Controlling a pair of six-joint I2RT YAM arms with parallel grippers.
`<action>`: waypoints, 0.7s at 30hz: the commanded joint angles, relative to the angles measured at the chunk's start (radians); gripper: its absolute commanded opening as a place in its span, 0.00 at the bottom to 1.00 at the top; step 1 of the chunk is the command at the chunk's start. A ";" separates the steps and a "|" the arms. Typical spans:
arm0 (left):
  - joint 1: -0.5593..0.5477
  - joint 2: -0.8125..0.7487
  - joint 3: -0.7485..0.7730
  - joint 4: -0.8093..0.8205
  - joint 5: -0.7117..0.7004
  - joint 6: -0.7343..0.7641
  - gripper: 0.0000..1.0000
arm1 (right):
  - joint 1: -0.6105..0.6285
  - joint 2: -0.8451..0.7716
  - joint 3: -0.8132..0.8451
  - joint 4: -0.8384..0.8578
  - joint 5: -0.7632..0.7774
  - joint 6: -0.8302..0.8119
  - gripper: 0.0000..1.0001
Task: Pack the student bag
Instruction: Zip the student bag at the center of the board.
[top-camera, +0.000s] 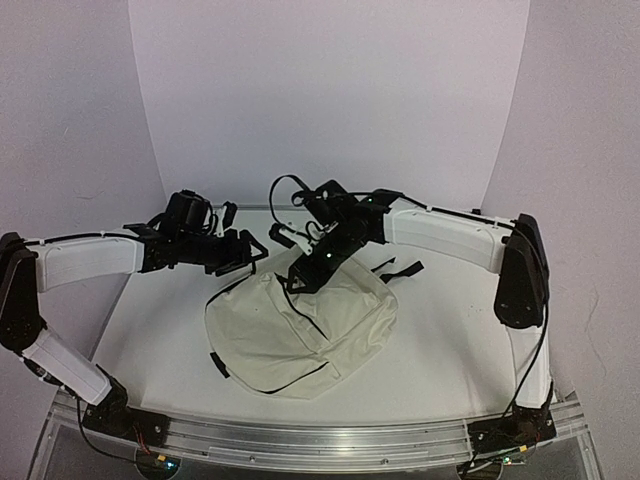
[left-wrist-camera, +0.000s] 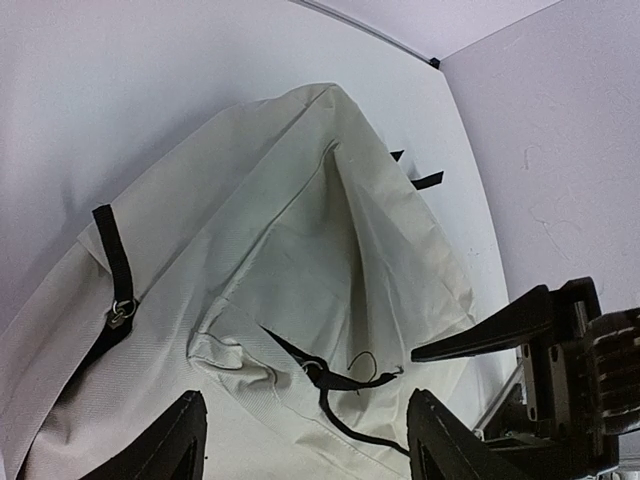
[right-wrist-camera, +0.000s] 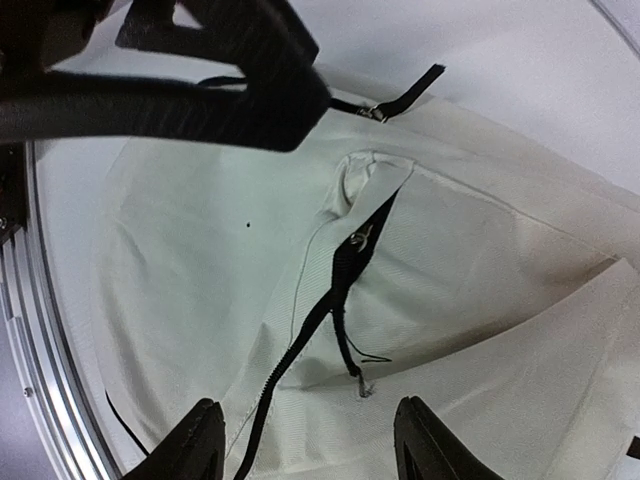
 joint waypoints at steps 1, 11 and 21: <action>0.007 -0.017 0.007 -0.019 -0.018 0.008 0.71 | 0.005 0.052 0.067 -0.026 0.018 -0.006 0.55; 0.013 0.037 0.027 -0.033 -0.011 0.023 0.74 | 0.005 0.110 0.138 -0.027 0.020 0.011 0.47; 0.033 0.053 0.024 -0.031 0.029 0.028 0.77 | 0.006 0.138 0.152 -0.044 0.014 0.004 0.19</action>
